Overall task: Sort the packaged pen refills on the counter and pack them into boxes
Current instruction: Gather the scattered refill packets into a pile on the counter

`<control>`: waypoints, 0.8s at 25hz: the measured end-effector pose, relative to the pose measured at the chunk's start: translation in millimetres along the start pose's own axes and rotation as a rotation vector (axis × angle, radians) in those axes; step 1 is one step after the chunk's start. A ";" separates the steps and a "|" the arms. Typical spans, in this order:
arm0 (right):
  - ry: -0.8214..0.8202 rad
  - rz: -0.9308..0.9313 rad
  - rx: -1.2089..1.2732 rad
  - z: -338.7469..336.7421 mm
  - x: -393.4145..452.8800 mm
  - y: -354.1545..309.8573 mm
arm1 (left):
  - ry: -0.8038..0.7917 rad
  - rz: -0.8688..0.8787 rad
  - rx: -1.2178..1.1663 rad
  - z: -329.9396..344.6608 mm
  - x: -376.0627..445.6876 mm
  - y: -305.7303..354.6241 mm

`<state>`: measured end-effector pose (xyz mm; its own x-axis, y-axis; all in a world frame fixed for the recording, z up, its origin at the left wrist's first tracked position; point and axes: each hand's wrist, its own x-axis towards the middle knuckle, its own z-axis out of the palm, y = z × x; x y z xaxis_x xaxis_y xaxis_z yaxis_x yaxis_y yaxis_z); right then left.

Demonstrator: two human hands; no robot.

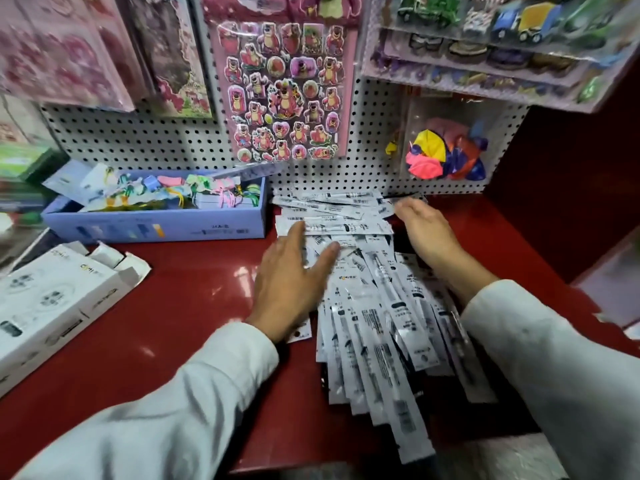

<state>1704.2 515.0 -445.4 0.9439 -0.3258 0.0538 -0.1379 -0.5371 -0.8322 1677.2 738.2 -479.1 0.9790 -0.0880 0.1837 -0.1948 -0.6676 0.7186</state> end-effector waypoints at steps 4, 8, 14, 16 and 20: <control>-0.127 0.167 -0.613 -47.0 -49.5 11.0 | 0.035 0.072 0.204 -32.2 -28.9 -1.1; -0.278 0.421 -0.381 -64.4 -102.4 13.6 | -0.416 0.414 0.322 -22.6 -91.7 1.7; -0.256 0.283 -0.132 -12.3 -124.5 -14.2 | -0.435 0.347 0.285 -9.9 -77.4 -0.8; -0.186 0.200 -0.300 -13.4 -125.9 -17.9 | -0.344 0.364 0.239 -18.6 -71.8 -2.7; -0.013 -0.045 -0.586 -19.5 -134.4 -30.3 | -0.022 0.292 0.380 -54.3 -57.5 -22.3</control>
<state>1575.7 559.9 -416.7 0.9557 -0.2853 0.0726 -0.2369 -0.8918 -0.3855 1622.0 798.3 -469.2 0.8885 -0.3249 0.3240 -0.4303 -0.8352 0.3424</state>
